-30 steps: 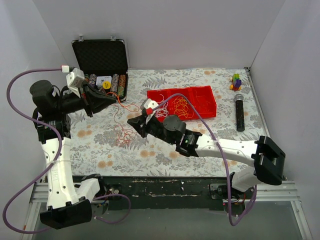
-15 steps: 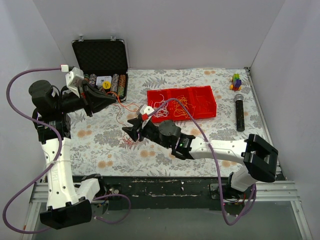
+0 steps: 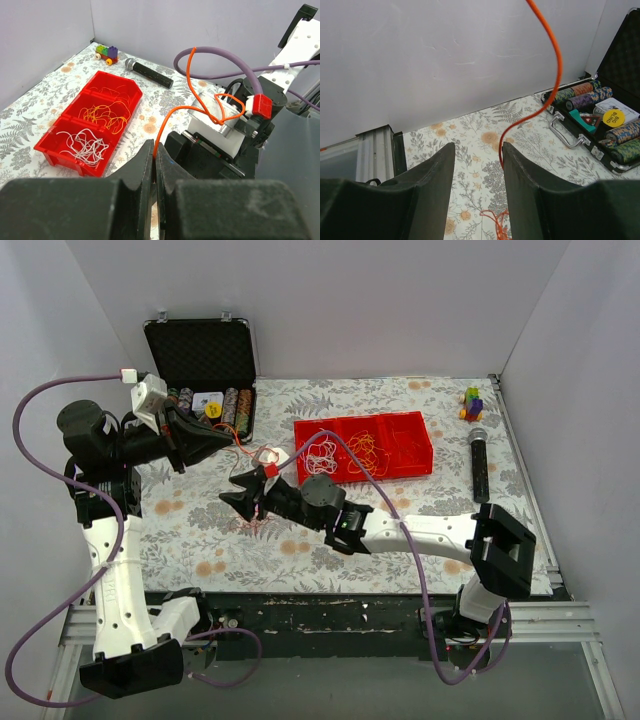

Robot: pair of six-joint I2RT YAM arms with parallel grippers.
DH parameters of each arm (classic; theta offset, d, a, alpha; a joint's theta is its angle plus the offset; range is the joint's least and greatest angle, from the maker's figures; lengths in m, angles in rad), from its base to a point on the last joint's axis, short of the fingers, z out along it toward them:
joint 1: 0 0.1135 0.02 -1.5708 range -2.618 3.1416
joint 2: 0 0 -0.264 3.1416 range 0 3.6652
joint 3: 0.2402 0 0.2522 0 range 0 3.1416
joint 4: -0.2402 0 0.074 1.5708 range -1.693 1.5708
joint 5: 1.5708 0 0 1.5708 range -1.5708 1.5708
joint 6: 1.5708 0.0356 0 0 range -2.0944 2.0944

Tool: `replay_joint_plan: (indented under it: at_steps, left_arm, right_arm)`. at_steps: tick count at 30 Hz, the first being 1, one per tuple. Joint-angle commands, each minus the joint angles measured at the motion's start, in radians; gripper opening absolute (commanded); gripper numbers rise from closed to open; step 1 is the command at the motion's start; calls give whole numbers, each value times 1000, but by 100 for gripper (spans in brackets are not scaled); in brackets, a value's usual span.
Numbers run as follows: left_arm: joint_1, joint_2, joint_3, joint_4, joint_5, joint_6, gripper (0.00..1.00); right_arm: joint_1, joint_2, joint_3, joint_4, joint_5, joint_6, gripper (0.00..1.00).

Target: Untangle the cables

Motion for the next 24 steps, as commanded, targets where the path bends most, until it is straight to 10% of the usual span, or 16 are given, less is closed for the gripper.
replay_joint_plan:
  at_steps: [1,4,10,21,24]
  left_arm:
    - [-5,-19,14,19,10,-23,0]
    - [-5,-25,17,19,17,-26,0]
    - [-3,-25,10,20,13,-26,0]
    - [-5,-36,-12,39,-35,-29,7]
    - [-5,-45,-45,34,-126,-20,32]
  right_arm:
    - [23,22,72,40,37,-33,51]
    - [23,25,72,43,83,-50,46]
    - [23,-12,66,-11,146,-68,3]
    - [21,-160,-11,-43,330,-240,1]
    - [1,-240,-25,-89,366,-283,1]
